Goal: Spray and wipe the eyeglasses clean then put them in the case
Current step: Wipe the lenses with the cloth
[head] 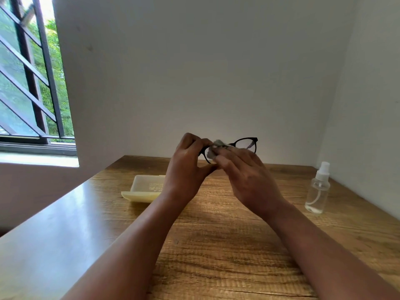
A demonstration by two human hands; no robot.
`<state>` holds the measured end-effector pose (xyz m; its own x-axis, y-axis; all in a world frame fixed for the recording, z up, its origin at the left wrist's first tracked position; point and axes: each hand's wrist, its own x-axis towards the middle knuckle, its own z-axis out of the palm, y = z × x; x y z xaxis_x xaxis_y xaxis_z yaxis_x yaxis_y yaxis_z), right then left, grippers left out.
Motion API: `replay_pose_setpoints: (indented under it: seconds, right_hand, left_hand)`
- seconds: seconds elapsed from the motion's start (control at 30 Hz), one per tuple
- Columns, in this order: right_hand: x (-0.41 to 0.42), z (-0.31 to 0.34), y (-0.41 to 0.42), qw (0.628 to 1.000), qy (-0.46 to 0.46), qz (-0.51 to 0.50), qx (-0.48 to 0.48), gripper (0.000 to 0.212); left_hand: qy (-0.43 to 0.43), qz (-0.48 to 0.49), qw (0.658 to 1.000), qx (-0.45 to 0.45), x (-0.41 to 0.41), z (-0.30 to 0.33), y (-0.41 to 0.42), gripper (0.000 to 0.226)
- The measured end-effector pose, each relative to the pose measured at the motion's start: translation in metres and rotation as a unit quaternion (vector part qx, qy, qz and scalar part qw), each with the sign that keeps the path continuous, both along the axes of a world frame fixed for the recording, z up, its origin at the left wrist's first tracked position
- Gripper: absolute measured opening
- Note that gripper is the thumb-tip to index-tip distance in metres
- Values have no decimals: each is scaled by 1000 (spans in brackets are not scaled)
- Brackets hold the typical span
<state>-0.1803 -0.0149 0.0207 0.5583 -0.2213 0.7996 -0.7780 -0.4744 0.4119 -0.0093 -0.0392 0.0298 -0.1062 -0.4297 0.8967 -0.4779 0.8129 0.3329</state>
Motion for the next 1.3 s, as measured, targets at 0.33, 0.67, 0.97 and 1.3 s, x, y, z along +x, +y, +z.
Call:
replay_pose_setpoints:
  seconds: [0.33, 0.67, 0.97, 1.3]
  right_hand:
    - [-40, 5, -4, 987, -142, -75, 8, 66]
    - [-19, 5, 1, 996, -76, -34, 22, 52]
    - [-30, 3, 7, 997, -72, -10, -12, 31]
    - [-35, 4, 1, 988, -136, -59, -40, 38]
  left_hand:
    - [19, -3, 1000, 17, 1, 1, -2, 55]
    - [32, -3, 999, 14, 3, 2, -2, 55]
    - [18, 8, 1000, 2, 3, 2, -3, 56]
    - [1, 13, 1000, -14, 3, 2, -1, 55]
